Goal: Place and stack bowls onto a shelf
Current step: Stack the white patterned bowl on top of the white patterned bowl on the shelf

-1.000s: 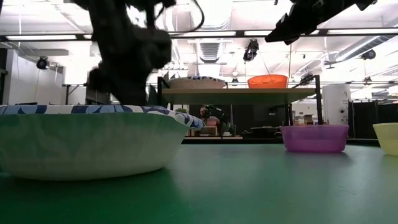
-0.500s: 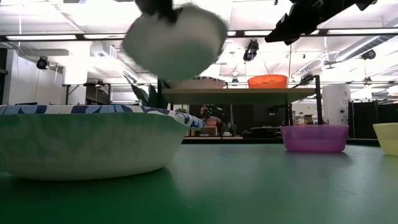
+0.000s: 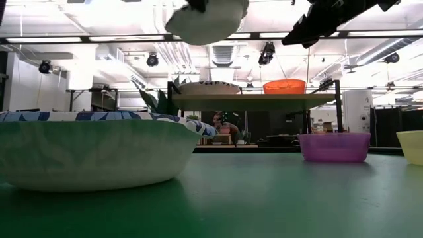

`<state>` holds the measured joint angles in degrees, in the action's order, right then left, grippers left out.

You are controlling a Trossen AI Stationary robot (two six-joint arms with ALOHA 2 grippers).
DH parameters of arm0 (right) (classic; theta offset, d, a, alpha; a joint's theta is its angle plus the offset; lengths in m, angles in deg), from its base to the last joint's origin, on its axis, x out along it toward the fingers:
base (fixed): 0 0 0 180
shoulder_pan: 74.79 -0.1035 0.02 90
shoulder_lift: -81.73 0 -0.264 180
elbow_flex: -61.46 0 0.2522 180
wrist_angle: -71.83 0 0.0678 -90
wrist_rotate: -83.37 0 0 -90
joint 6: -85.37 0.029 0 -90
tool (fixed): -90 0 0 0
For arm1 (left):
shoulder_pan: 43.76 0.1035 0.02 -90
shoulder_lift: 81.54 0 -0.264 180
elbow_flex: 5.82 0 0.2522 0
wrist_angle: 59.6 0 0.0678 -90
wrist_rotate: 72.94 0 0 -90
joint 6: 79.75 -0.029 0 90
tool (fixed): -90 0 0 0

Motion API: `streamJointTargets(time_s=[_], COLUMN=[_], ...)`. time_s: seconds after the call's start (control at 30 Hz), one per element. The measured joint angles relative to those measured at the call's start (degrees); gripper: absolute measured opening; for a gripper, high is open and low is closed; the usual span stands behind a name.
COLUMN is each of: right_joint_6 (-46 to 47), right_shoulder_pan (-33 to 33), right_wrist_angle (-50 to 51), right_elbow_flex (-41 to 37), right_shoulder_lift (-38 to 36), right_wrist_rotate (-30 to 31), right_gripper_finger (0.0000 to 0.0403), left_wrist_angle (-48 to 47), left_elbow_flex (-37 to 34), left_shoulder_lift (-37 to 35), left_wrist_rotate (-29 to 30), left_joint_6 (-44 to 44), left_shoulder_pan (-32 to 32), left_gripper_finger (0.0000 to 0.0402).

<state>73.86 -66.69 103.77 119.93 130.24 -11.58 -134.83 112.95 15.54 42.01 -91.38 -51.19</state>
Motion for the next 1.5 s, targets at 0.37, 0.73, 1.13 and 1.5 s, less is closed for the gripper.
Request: streamJointTargets(time_s=[0.37, 0.73, 1.13, 1.5], right_joint_6=[-1.33, -2.23, -2.56, -2.6], right_shoulder_pan=[0.02, 0.02, 0.02, 0.02], right_wrist_angle=[0.04, 0.07, 0.22, 0.91], right_elbow_flex=[0.0, 0.0, 0.0, 0.0], right_shoulder_lift=[0.0, 0.0, 0.0, 0.0], right_wrist_rotate=[0.0, 0.0, 0.0, 0.0], right_gripper_finger=[0.0052, 0.0052, 0.0052, 0.0052], left_wrist_angle=[3.96, 7.84, 8.82, 8.84], left_elbow_flex=[-0.64, -0.89, -0.9, -0.9], left_shoulder_lift=[0.28, 0.3, 5.23, 6.88], left_wrist_rotate=[-11.01, -18.15, -19.63, -17.71], left_joint_6=[-9.98, -10.81, -10.3, -11.6], left_shoulder_pan=[19.1, 28.0, 28.55, 28.95], left_gripper_finger=[0.0, 0.0, 0.0001, 0.0063])
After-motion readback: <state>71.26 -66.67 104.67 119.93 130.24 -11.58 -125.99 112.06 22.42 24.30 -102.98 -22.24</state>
